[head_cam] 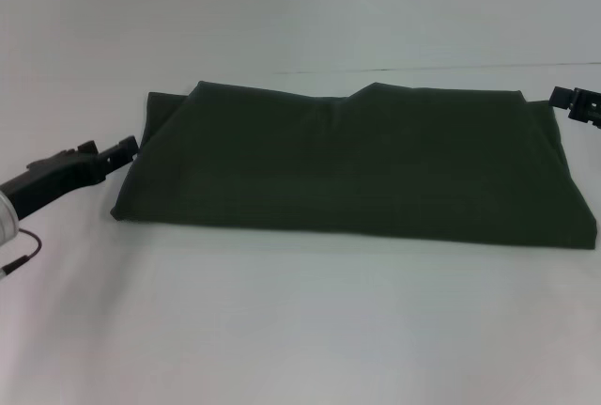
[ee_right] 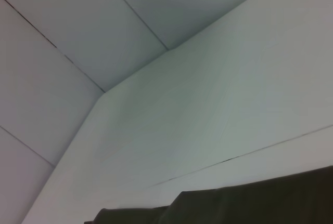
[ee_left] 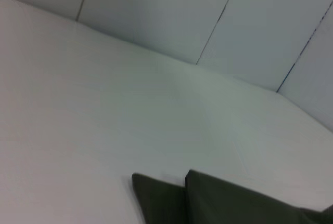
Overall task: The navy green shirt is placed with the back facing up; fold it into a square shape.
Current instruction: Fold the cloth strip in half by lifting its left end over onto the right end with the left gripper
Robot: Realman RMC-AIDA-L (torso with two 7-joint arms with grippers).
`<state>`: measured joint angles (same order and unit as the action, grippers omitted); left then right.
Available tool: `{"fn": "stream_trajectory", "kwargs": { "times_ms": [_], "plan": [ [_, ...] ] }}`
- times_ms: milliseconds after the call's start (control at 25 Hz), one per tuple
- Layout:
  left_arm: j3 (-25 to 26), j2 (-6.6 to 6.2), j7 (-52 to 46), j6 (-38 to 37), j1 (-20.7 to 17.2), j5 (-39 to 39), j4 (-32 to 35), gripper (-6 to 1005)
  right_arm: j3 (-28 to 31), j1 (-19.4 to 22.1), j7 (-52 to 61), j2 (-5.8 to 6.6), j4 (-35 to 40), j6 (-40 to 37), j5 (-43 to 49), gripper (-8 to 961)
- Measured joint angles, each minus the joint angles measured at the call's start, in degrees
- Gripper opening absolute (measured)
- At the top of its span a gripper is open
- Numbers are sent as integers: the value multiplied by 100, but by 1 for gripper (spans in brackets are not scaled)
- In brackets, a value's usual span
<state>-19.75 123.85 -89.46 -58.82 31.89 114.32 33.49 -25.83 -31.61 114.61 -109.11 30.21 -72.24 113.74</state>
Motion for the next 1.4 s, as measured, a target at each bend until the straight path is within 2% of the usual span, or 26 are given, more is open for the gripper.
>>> {"fn": "stream_trajectory", "kwargs": {
  "times_ms": [400,960,1400],
  "plan": [
    [-28,8,0,171,27,379,-97,752,-33,-59,32,-34,-60,56,0,643],
    [-649,16,14,943,337,410,-358,751,-143,-52,35,-98,-68,208,-2,641],
    [-723,17,18,879,345,408,-348,679,-126,-5,35,-110,-68,221,-1,640]
  ]
}}
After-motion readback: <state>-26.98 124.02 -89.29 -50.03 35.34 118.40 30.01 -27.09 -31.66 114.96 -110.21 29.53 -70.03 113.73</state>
